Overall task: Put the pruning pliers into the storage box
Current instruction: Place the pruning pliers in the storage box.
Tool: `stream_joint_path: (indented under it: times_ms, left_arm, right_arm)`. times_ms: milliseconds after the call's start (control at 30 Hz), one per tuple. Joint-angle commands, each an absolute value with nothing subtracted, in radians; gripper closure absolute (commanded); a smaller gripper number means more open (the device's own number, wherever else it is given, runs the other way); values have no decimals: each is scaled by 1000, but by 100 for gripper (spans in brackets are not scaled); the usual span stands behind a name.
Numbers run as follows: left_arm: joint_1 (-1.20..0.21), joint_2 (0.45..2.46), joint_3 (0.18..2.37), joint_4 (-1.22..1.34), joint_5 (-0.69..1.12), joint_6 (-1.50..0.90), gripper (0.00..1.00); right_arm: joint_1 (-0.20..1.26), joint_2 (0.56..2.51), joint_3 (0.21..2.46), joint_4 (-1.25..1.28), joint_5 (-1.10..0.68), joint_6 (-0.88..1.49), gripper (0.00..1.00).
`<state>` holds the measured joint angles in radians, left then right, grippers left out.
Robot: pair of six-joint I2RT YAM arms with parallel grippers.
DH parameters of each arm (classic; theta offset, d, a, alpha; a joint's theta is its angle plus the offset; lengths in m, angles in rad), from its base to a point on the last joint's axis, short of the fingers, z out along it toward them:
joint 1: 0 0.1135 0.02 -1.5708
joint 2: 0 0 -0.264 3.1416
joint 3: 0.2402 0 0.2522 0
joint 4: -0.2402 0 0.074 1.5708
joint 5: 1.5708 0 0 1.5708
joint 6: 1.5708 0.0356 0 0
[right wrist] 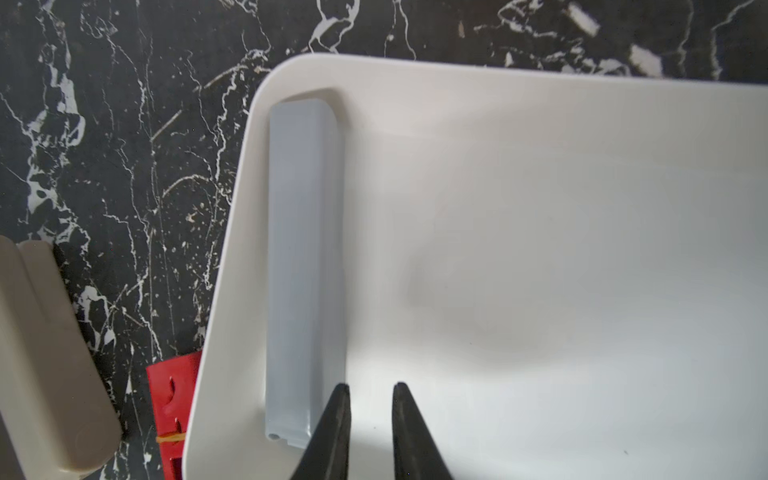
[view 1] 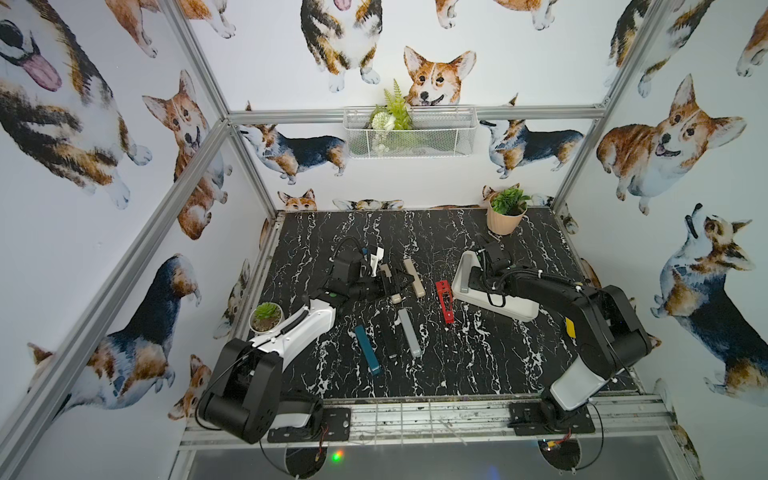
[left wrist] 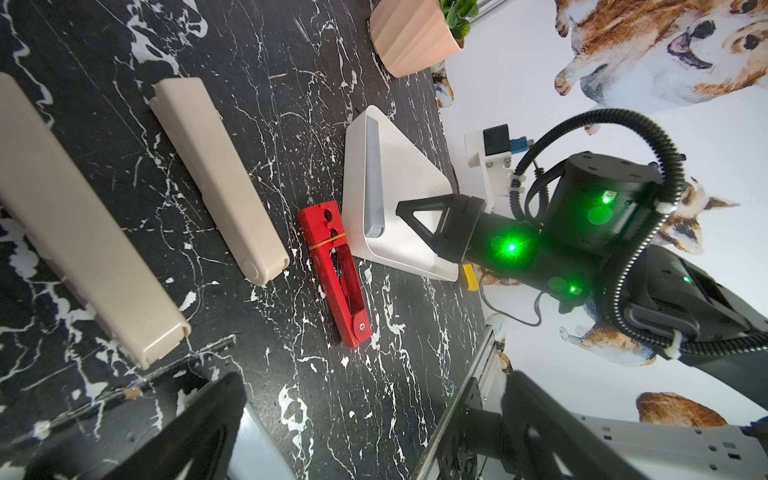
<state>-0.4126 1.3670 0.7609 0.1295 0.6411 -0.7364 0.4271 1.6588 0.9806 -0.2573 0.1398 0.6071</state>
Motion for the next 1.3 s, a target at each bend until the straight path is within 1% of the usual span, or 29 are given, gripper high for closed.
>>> stream_joint_path:
  times_ms: [0, 67, 267, 933, 1267]
  left_arm:
    - [-413, 1365, 767, 145, 638, -742, 0]
    - [-413, 1360, 766, 140, 635, -744, 0]
    - [-413, 1354, 774, 118, 626, -736, 0]
    - [-430, 1376, 782, 122, 618, -742, 0]
    - [-434, 1388, 791, 125, 618, -742, 0]
  right_arm:
    - [412, 1675, 974, -194, 113, 626, 78]
    - [408, 1693, 976, -181, 102, 624, 82]
    - [400, 1740, 988, -152, 74, 636, 84]
    - [391, 1797, 972, -32, -11, 660, 82]
    - [390, 1775, 971, -20, -12, 640, 83]
